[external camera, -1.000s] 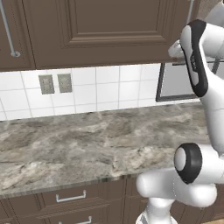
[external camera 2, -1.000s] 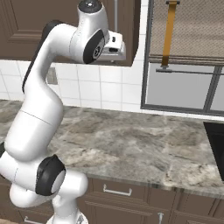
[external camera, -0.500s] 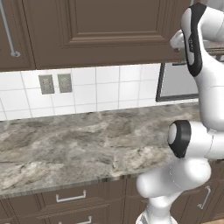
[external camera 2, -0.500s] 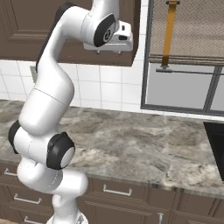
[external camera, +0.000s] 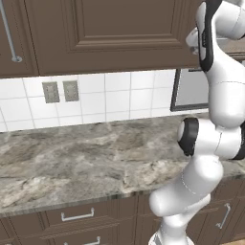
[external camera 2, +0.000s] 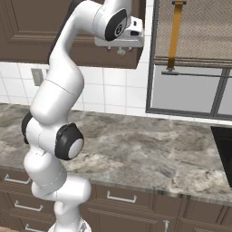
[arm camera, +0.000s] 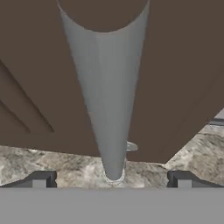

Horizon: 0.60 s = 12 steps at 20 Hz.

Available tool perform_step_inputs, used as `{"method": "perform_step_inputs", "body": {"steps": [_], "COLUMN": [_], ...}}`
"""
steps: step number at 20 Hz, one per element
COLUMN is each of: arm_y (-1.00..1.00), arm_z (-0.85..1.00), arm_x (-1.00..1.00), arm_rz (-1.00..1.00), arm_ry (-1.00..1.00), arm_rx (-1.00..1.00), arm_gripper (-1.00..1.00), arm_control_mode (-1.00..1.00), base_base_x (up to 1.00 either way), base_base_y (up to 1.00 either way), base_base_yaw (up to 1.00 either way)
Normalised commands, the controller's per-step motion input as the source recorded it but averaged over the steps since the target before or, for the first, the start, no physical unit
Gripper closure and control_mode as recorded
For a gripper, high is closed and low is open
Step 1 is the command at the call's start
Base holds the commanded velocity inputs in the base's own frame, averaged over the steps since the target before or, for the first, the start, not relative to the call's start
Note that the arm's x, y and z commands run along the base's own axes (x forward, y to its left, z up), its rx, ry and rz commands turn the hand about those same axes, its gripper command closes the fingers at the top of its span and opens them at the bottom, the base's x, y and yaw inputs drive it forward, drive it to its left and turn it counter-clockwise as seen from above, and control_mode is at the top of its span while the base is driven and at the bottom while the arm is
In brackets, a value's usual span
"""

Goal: Open the cabinet, pick the kettle from the cabinet, and place it in the sink.

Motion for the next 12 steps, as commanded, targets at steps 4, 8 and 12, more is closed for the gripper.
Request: {"method": "perform_step_inputs", "body": {"steps": [4,8,12], "arm_y": [-0.03,0.01,-0.05], "arm_z": [0.08,0.0,0.0], "arm_x": [0.31,0.19,0.09], "arm_rz": [0.0,0.0,0.0], "arm_ry": [0.0,-0.07,-0.06], "arm_rx": [0.0,0.0,0.0], "arm_gripper": [-1.0,-1.0,-1.0], "arm_control_mode": [-1.0,-1.0,-1.0], "base_base_x": [0.0,0.0,0.0], "base_base_y": [0.0,0.0,0.0], "base_base_yaw": [0.0,0.0,0.0]}}
